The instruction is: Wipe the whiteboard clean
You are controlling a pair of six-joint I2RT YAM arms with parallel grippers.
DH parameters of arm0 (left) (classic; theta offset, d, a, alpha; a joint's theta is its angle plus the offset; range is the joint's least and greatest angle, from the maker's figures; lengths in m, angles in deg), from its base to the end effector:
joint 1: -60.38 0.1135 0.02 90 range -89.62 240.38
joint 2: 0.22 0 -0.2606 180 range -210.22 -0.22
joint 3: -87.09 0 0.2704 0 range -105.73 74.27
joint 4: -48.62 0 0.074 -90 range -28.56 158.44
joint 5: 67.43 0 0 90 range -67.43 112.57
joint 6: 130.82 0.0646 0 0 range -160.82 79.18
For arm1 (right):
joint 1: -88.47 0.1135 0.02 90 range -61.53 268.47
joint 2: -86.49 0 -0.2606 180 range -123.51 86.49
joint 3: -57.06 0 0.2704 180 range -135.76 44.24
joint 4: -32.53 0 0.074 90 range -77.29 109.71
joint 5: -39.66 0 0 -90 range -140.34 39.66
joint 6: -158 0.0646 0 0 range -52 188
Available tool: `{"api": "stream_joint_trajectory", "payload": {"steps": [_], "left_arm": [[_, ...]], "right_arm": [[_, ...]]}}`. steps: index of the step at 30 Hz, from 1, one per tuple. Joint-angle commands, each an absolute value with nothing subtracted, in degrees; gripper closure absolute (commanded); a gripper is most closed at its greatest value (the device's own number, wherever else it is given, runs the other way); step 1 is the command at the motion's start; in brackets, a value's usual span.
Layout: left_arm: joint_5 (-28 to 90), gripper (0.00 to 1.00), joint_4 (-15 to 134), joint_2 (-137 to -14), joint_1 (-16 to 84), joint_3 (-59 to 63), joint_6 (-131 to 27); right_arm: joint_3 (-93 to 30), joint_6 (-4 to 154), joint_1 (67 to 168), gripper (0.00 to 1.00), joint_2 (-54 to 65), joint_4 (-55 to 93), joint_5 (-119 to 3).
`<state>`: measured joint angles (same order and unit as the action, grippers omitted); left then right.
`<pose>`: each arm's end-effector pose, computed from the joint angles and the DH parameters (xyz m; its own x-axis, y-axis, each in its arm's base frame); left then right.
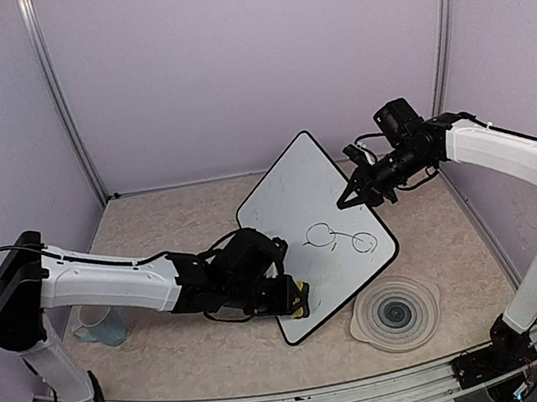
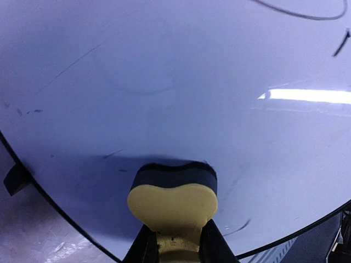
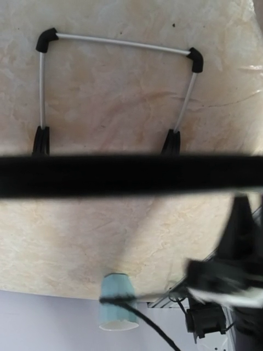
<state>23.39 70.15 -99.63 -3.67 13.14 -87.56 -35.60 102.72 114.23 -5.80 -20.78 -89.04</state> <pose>0.1748 -0.3612 0.1530 -0.8772 0.1383 -0.4598 0.3861 0.7727 -0.5039 0.3209 0.1997 0.2764 -0.9772 0.0220 -0.2112 -0.1484 0.6407 0.7534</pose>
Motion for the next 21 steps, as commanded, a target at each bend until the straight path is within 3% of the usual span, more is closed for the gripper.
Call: {"api": "stream_joint_trajectory", "payload": {"steps": [1, 5, 14, 21], "left_arm": [[24.6, 1.0, 70.6, -103.9, -7.4, 1.2, -80.0], [24.1, 1.0, 71.5, -106.2, -7.7, -1.1, -79.9], [20.7, 1.0, 69.1, -102.9, -4.2, 16.5, -86.7], [20.3, 1.0, 67.6, -102.7, -7.8, 18.1, -83.5]], "right_arm": [[-34.7, 103.3, 114.1, 1.0, -7.3, -15.8, -90.3], [-34.8, 103.6, 114.1, 1.0, -7.4, -15.8, -90.1], [-35.8, 103.5, 114.2, 1.0, -8.1, -16.2, -89.9], [-35.9, 103.6, 114.1, 1.0, -8.3, -16.5, -89.9]]}}
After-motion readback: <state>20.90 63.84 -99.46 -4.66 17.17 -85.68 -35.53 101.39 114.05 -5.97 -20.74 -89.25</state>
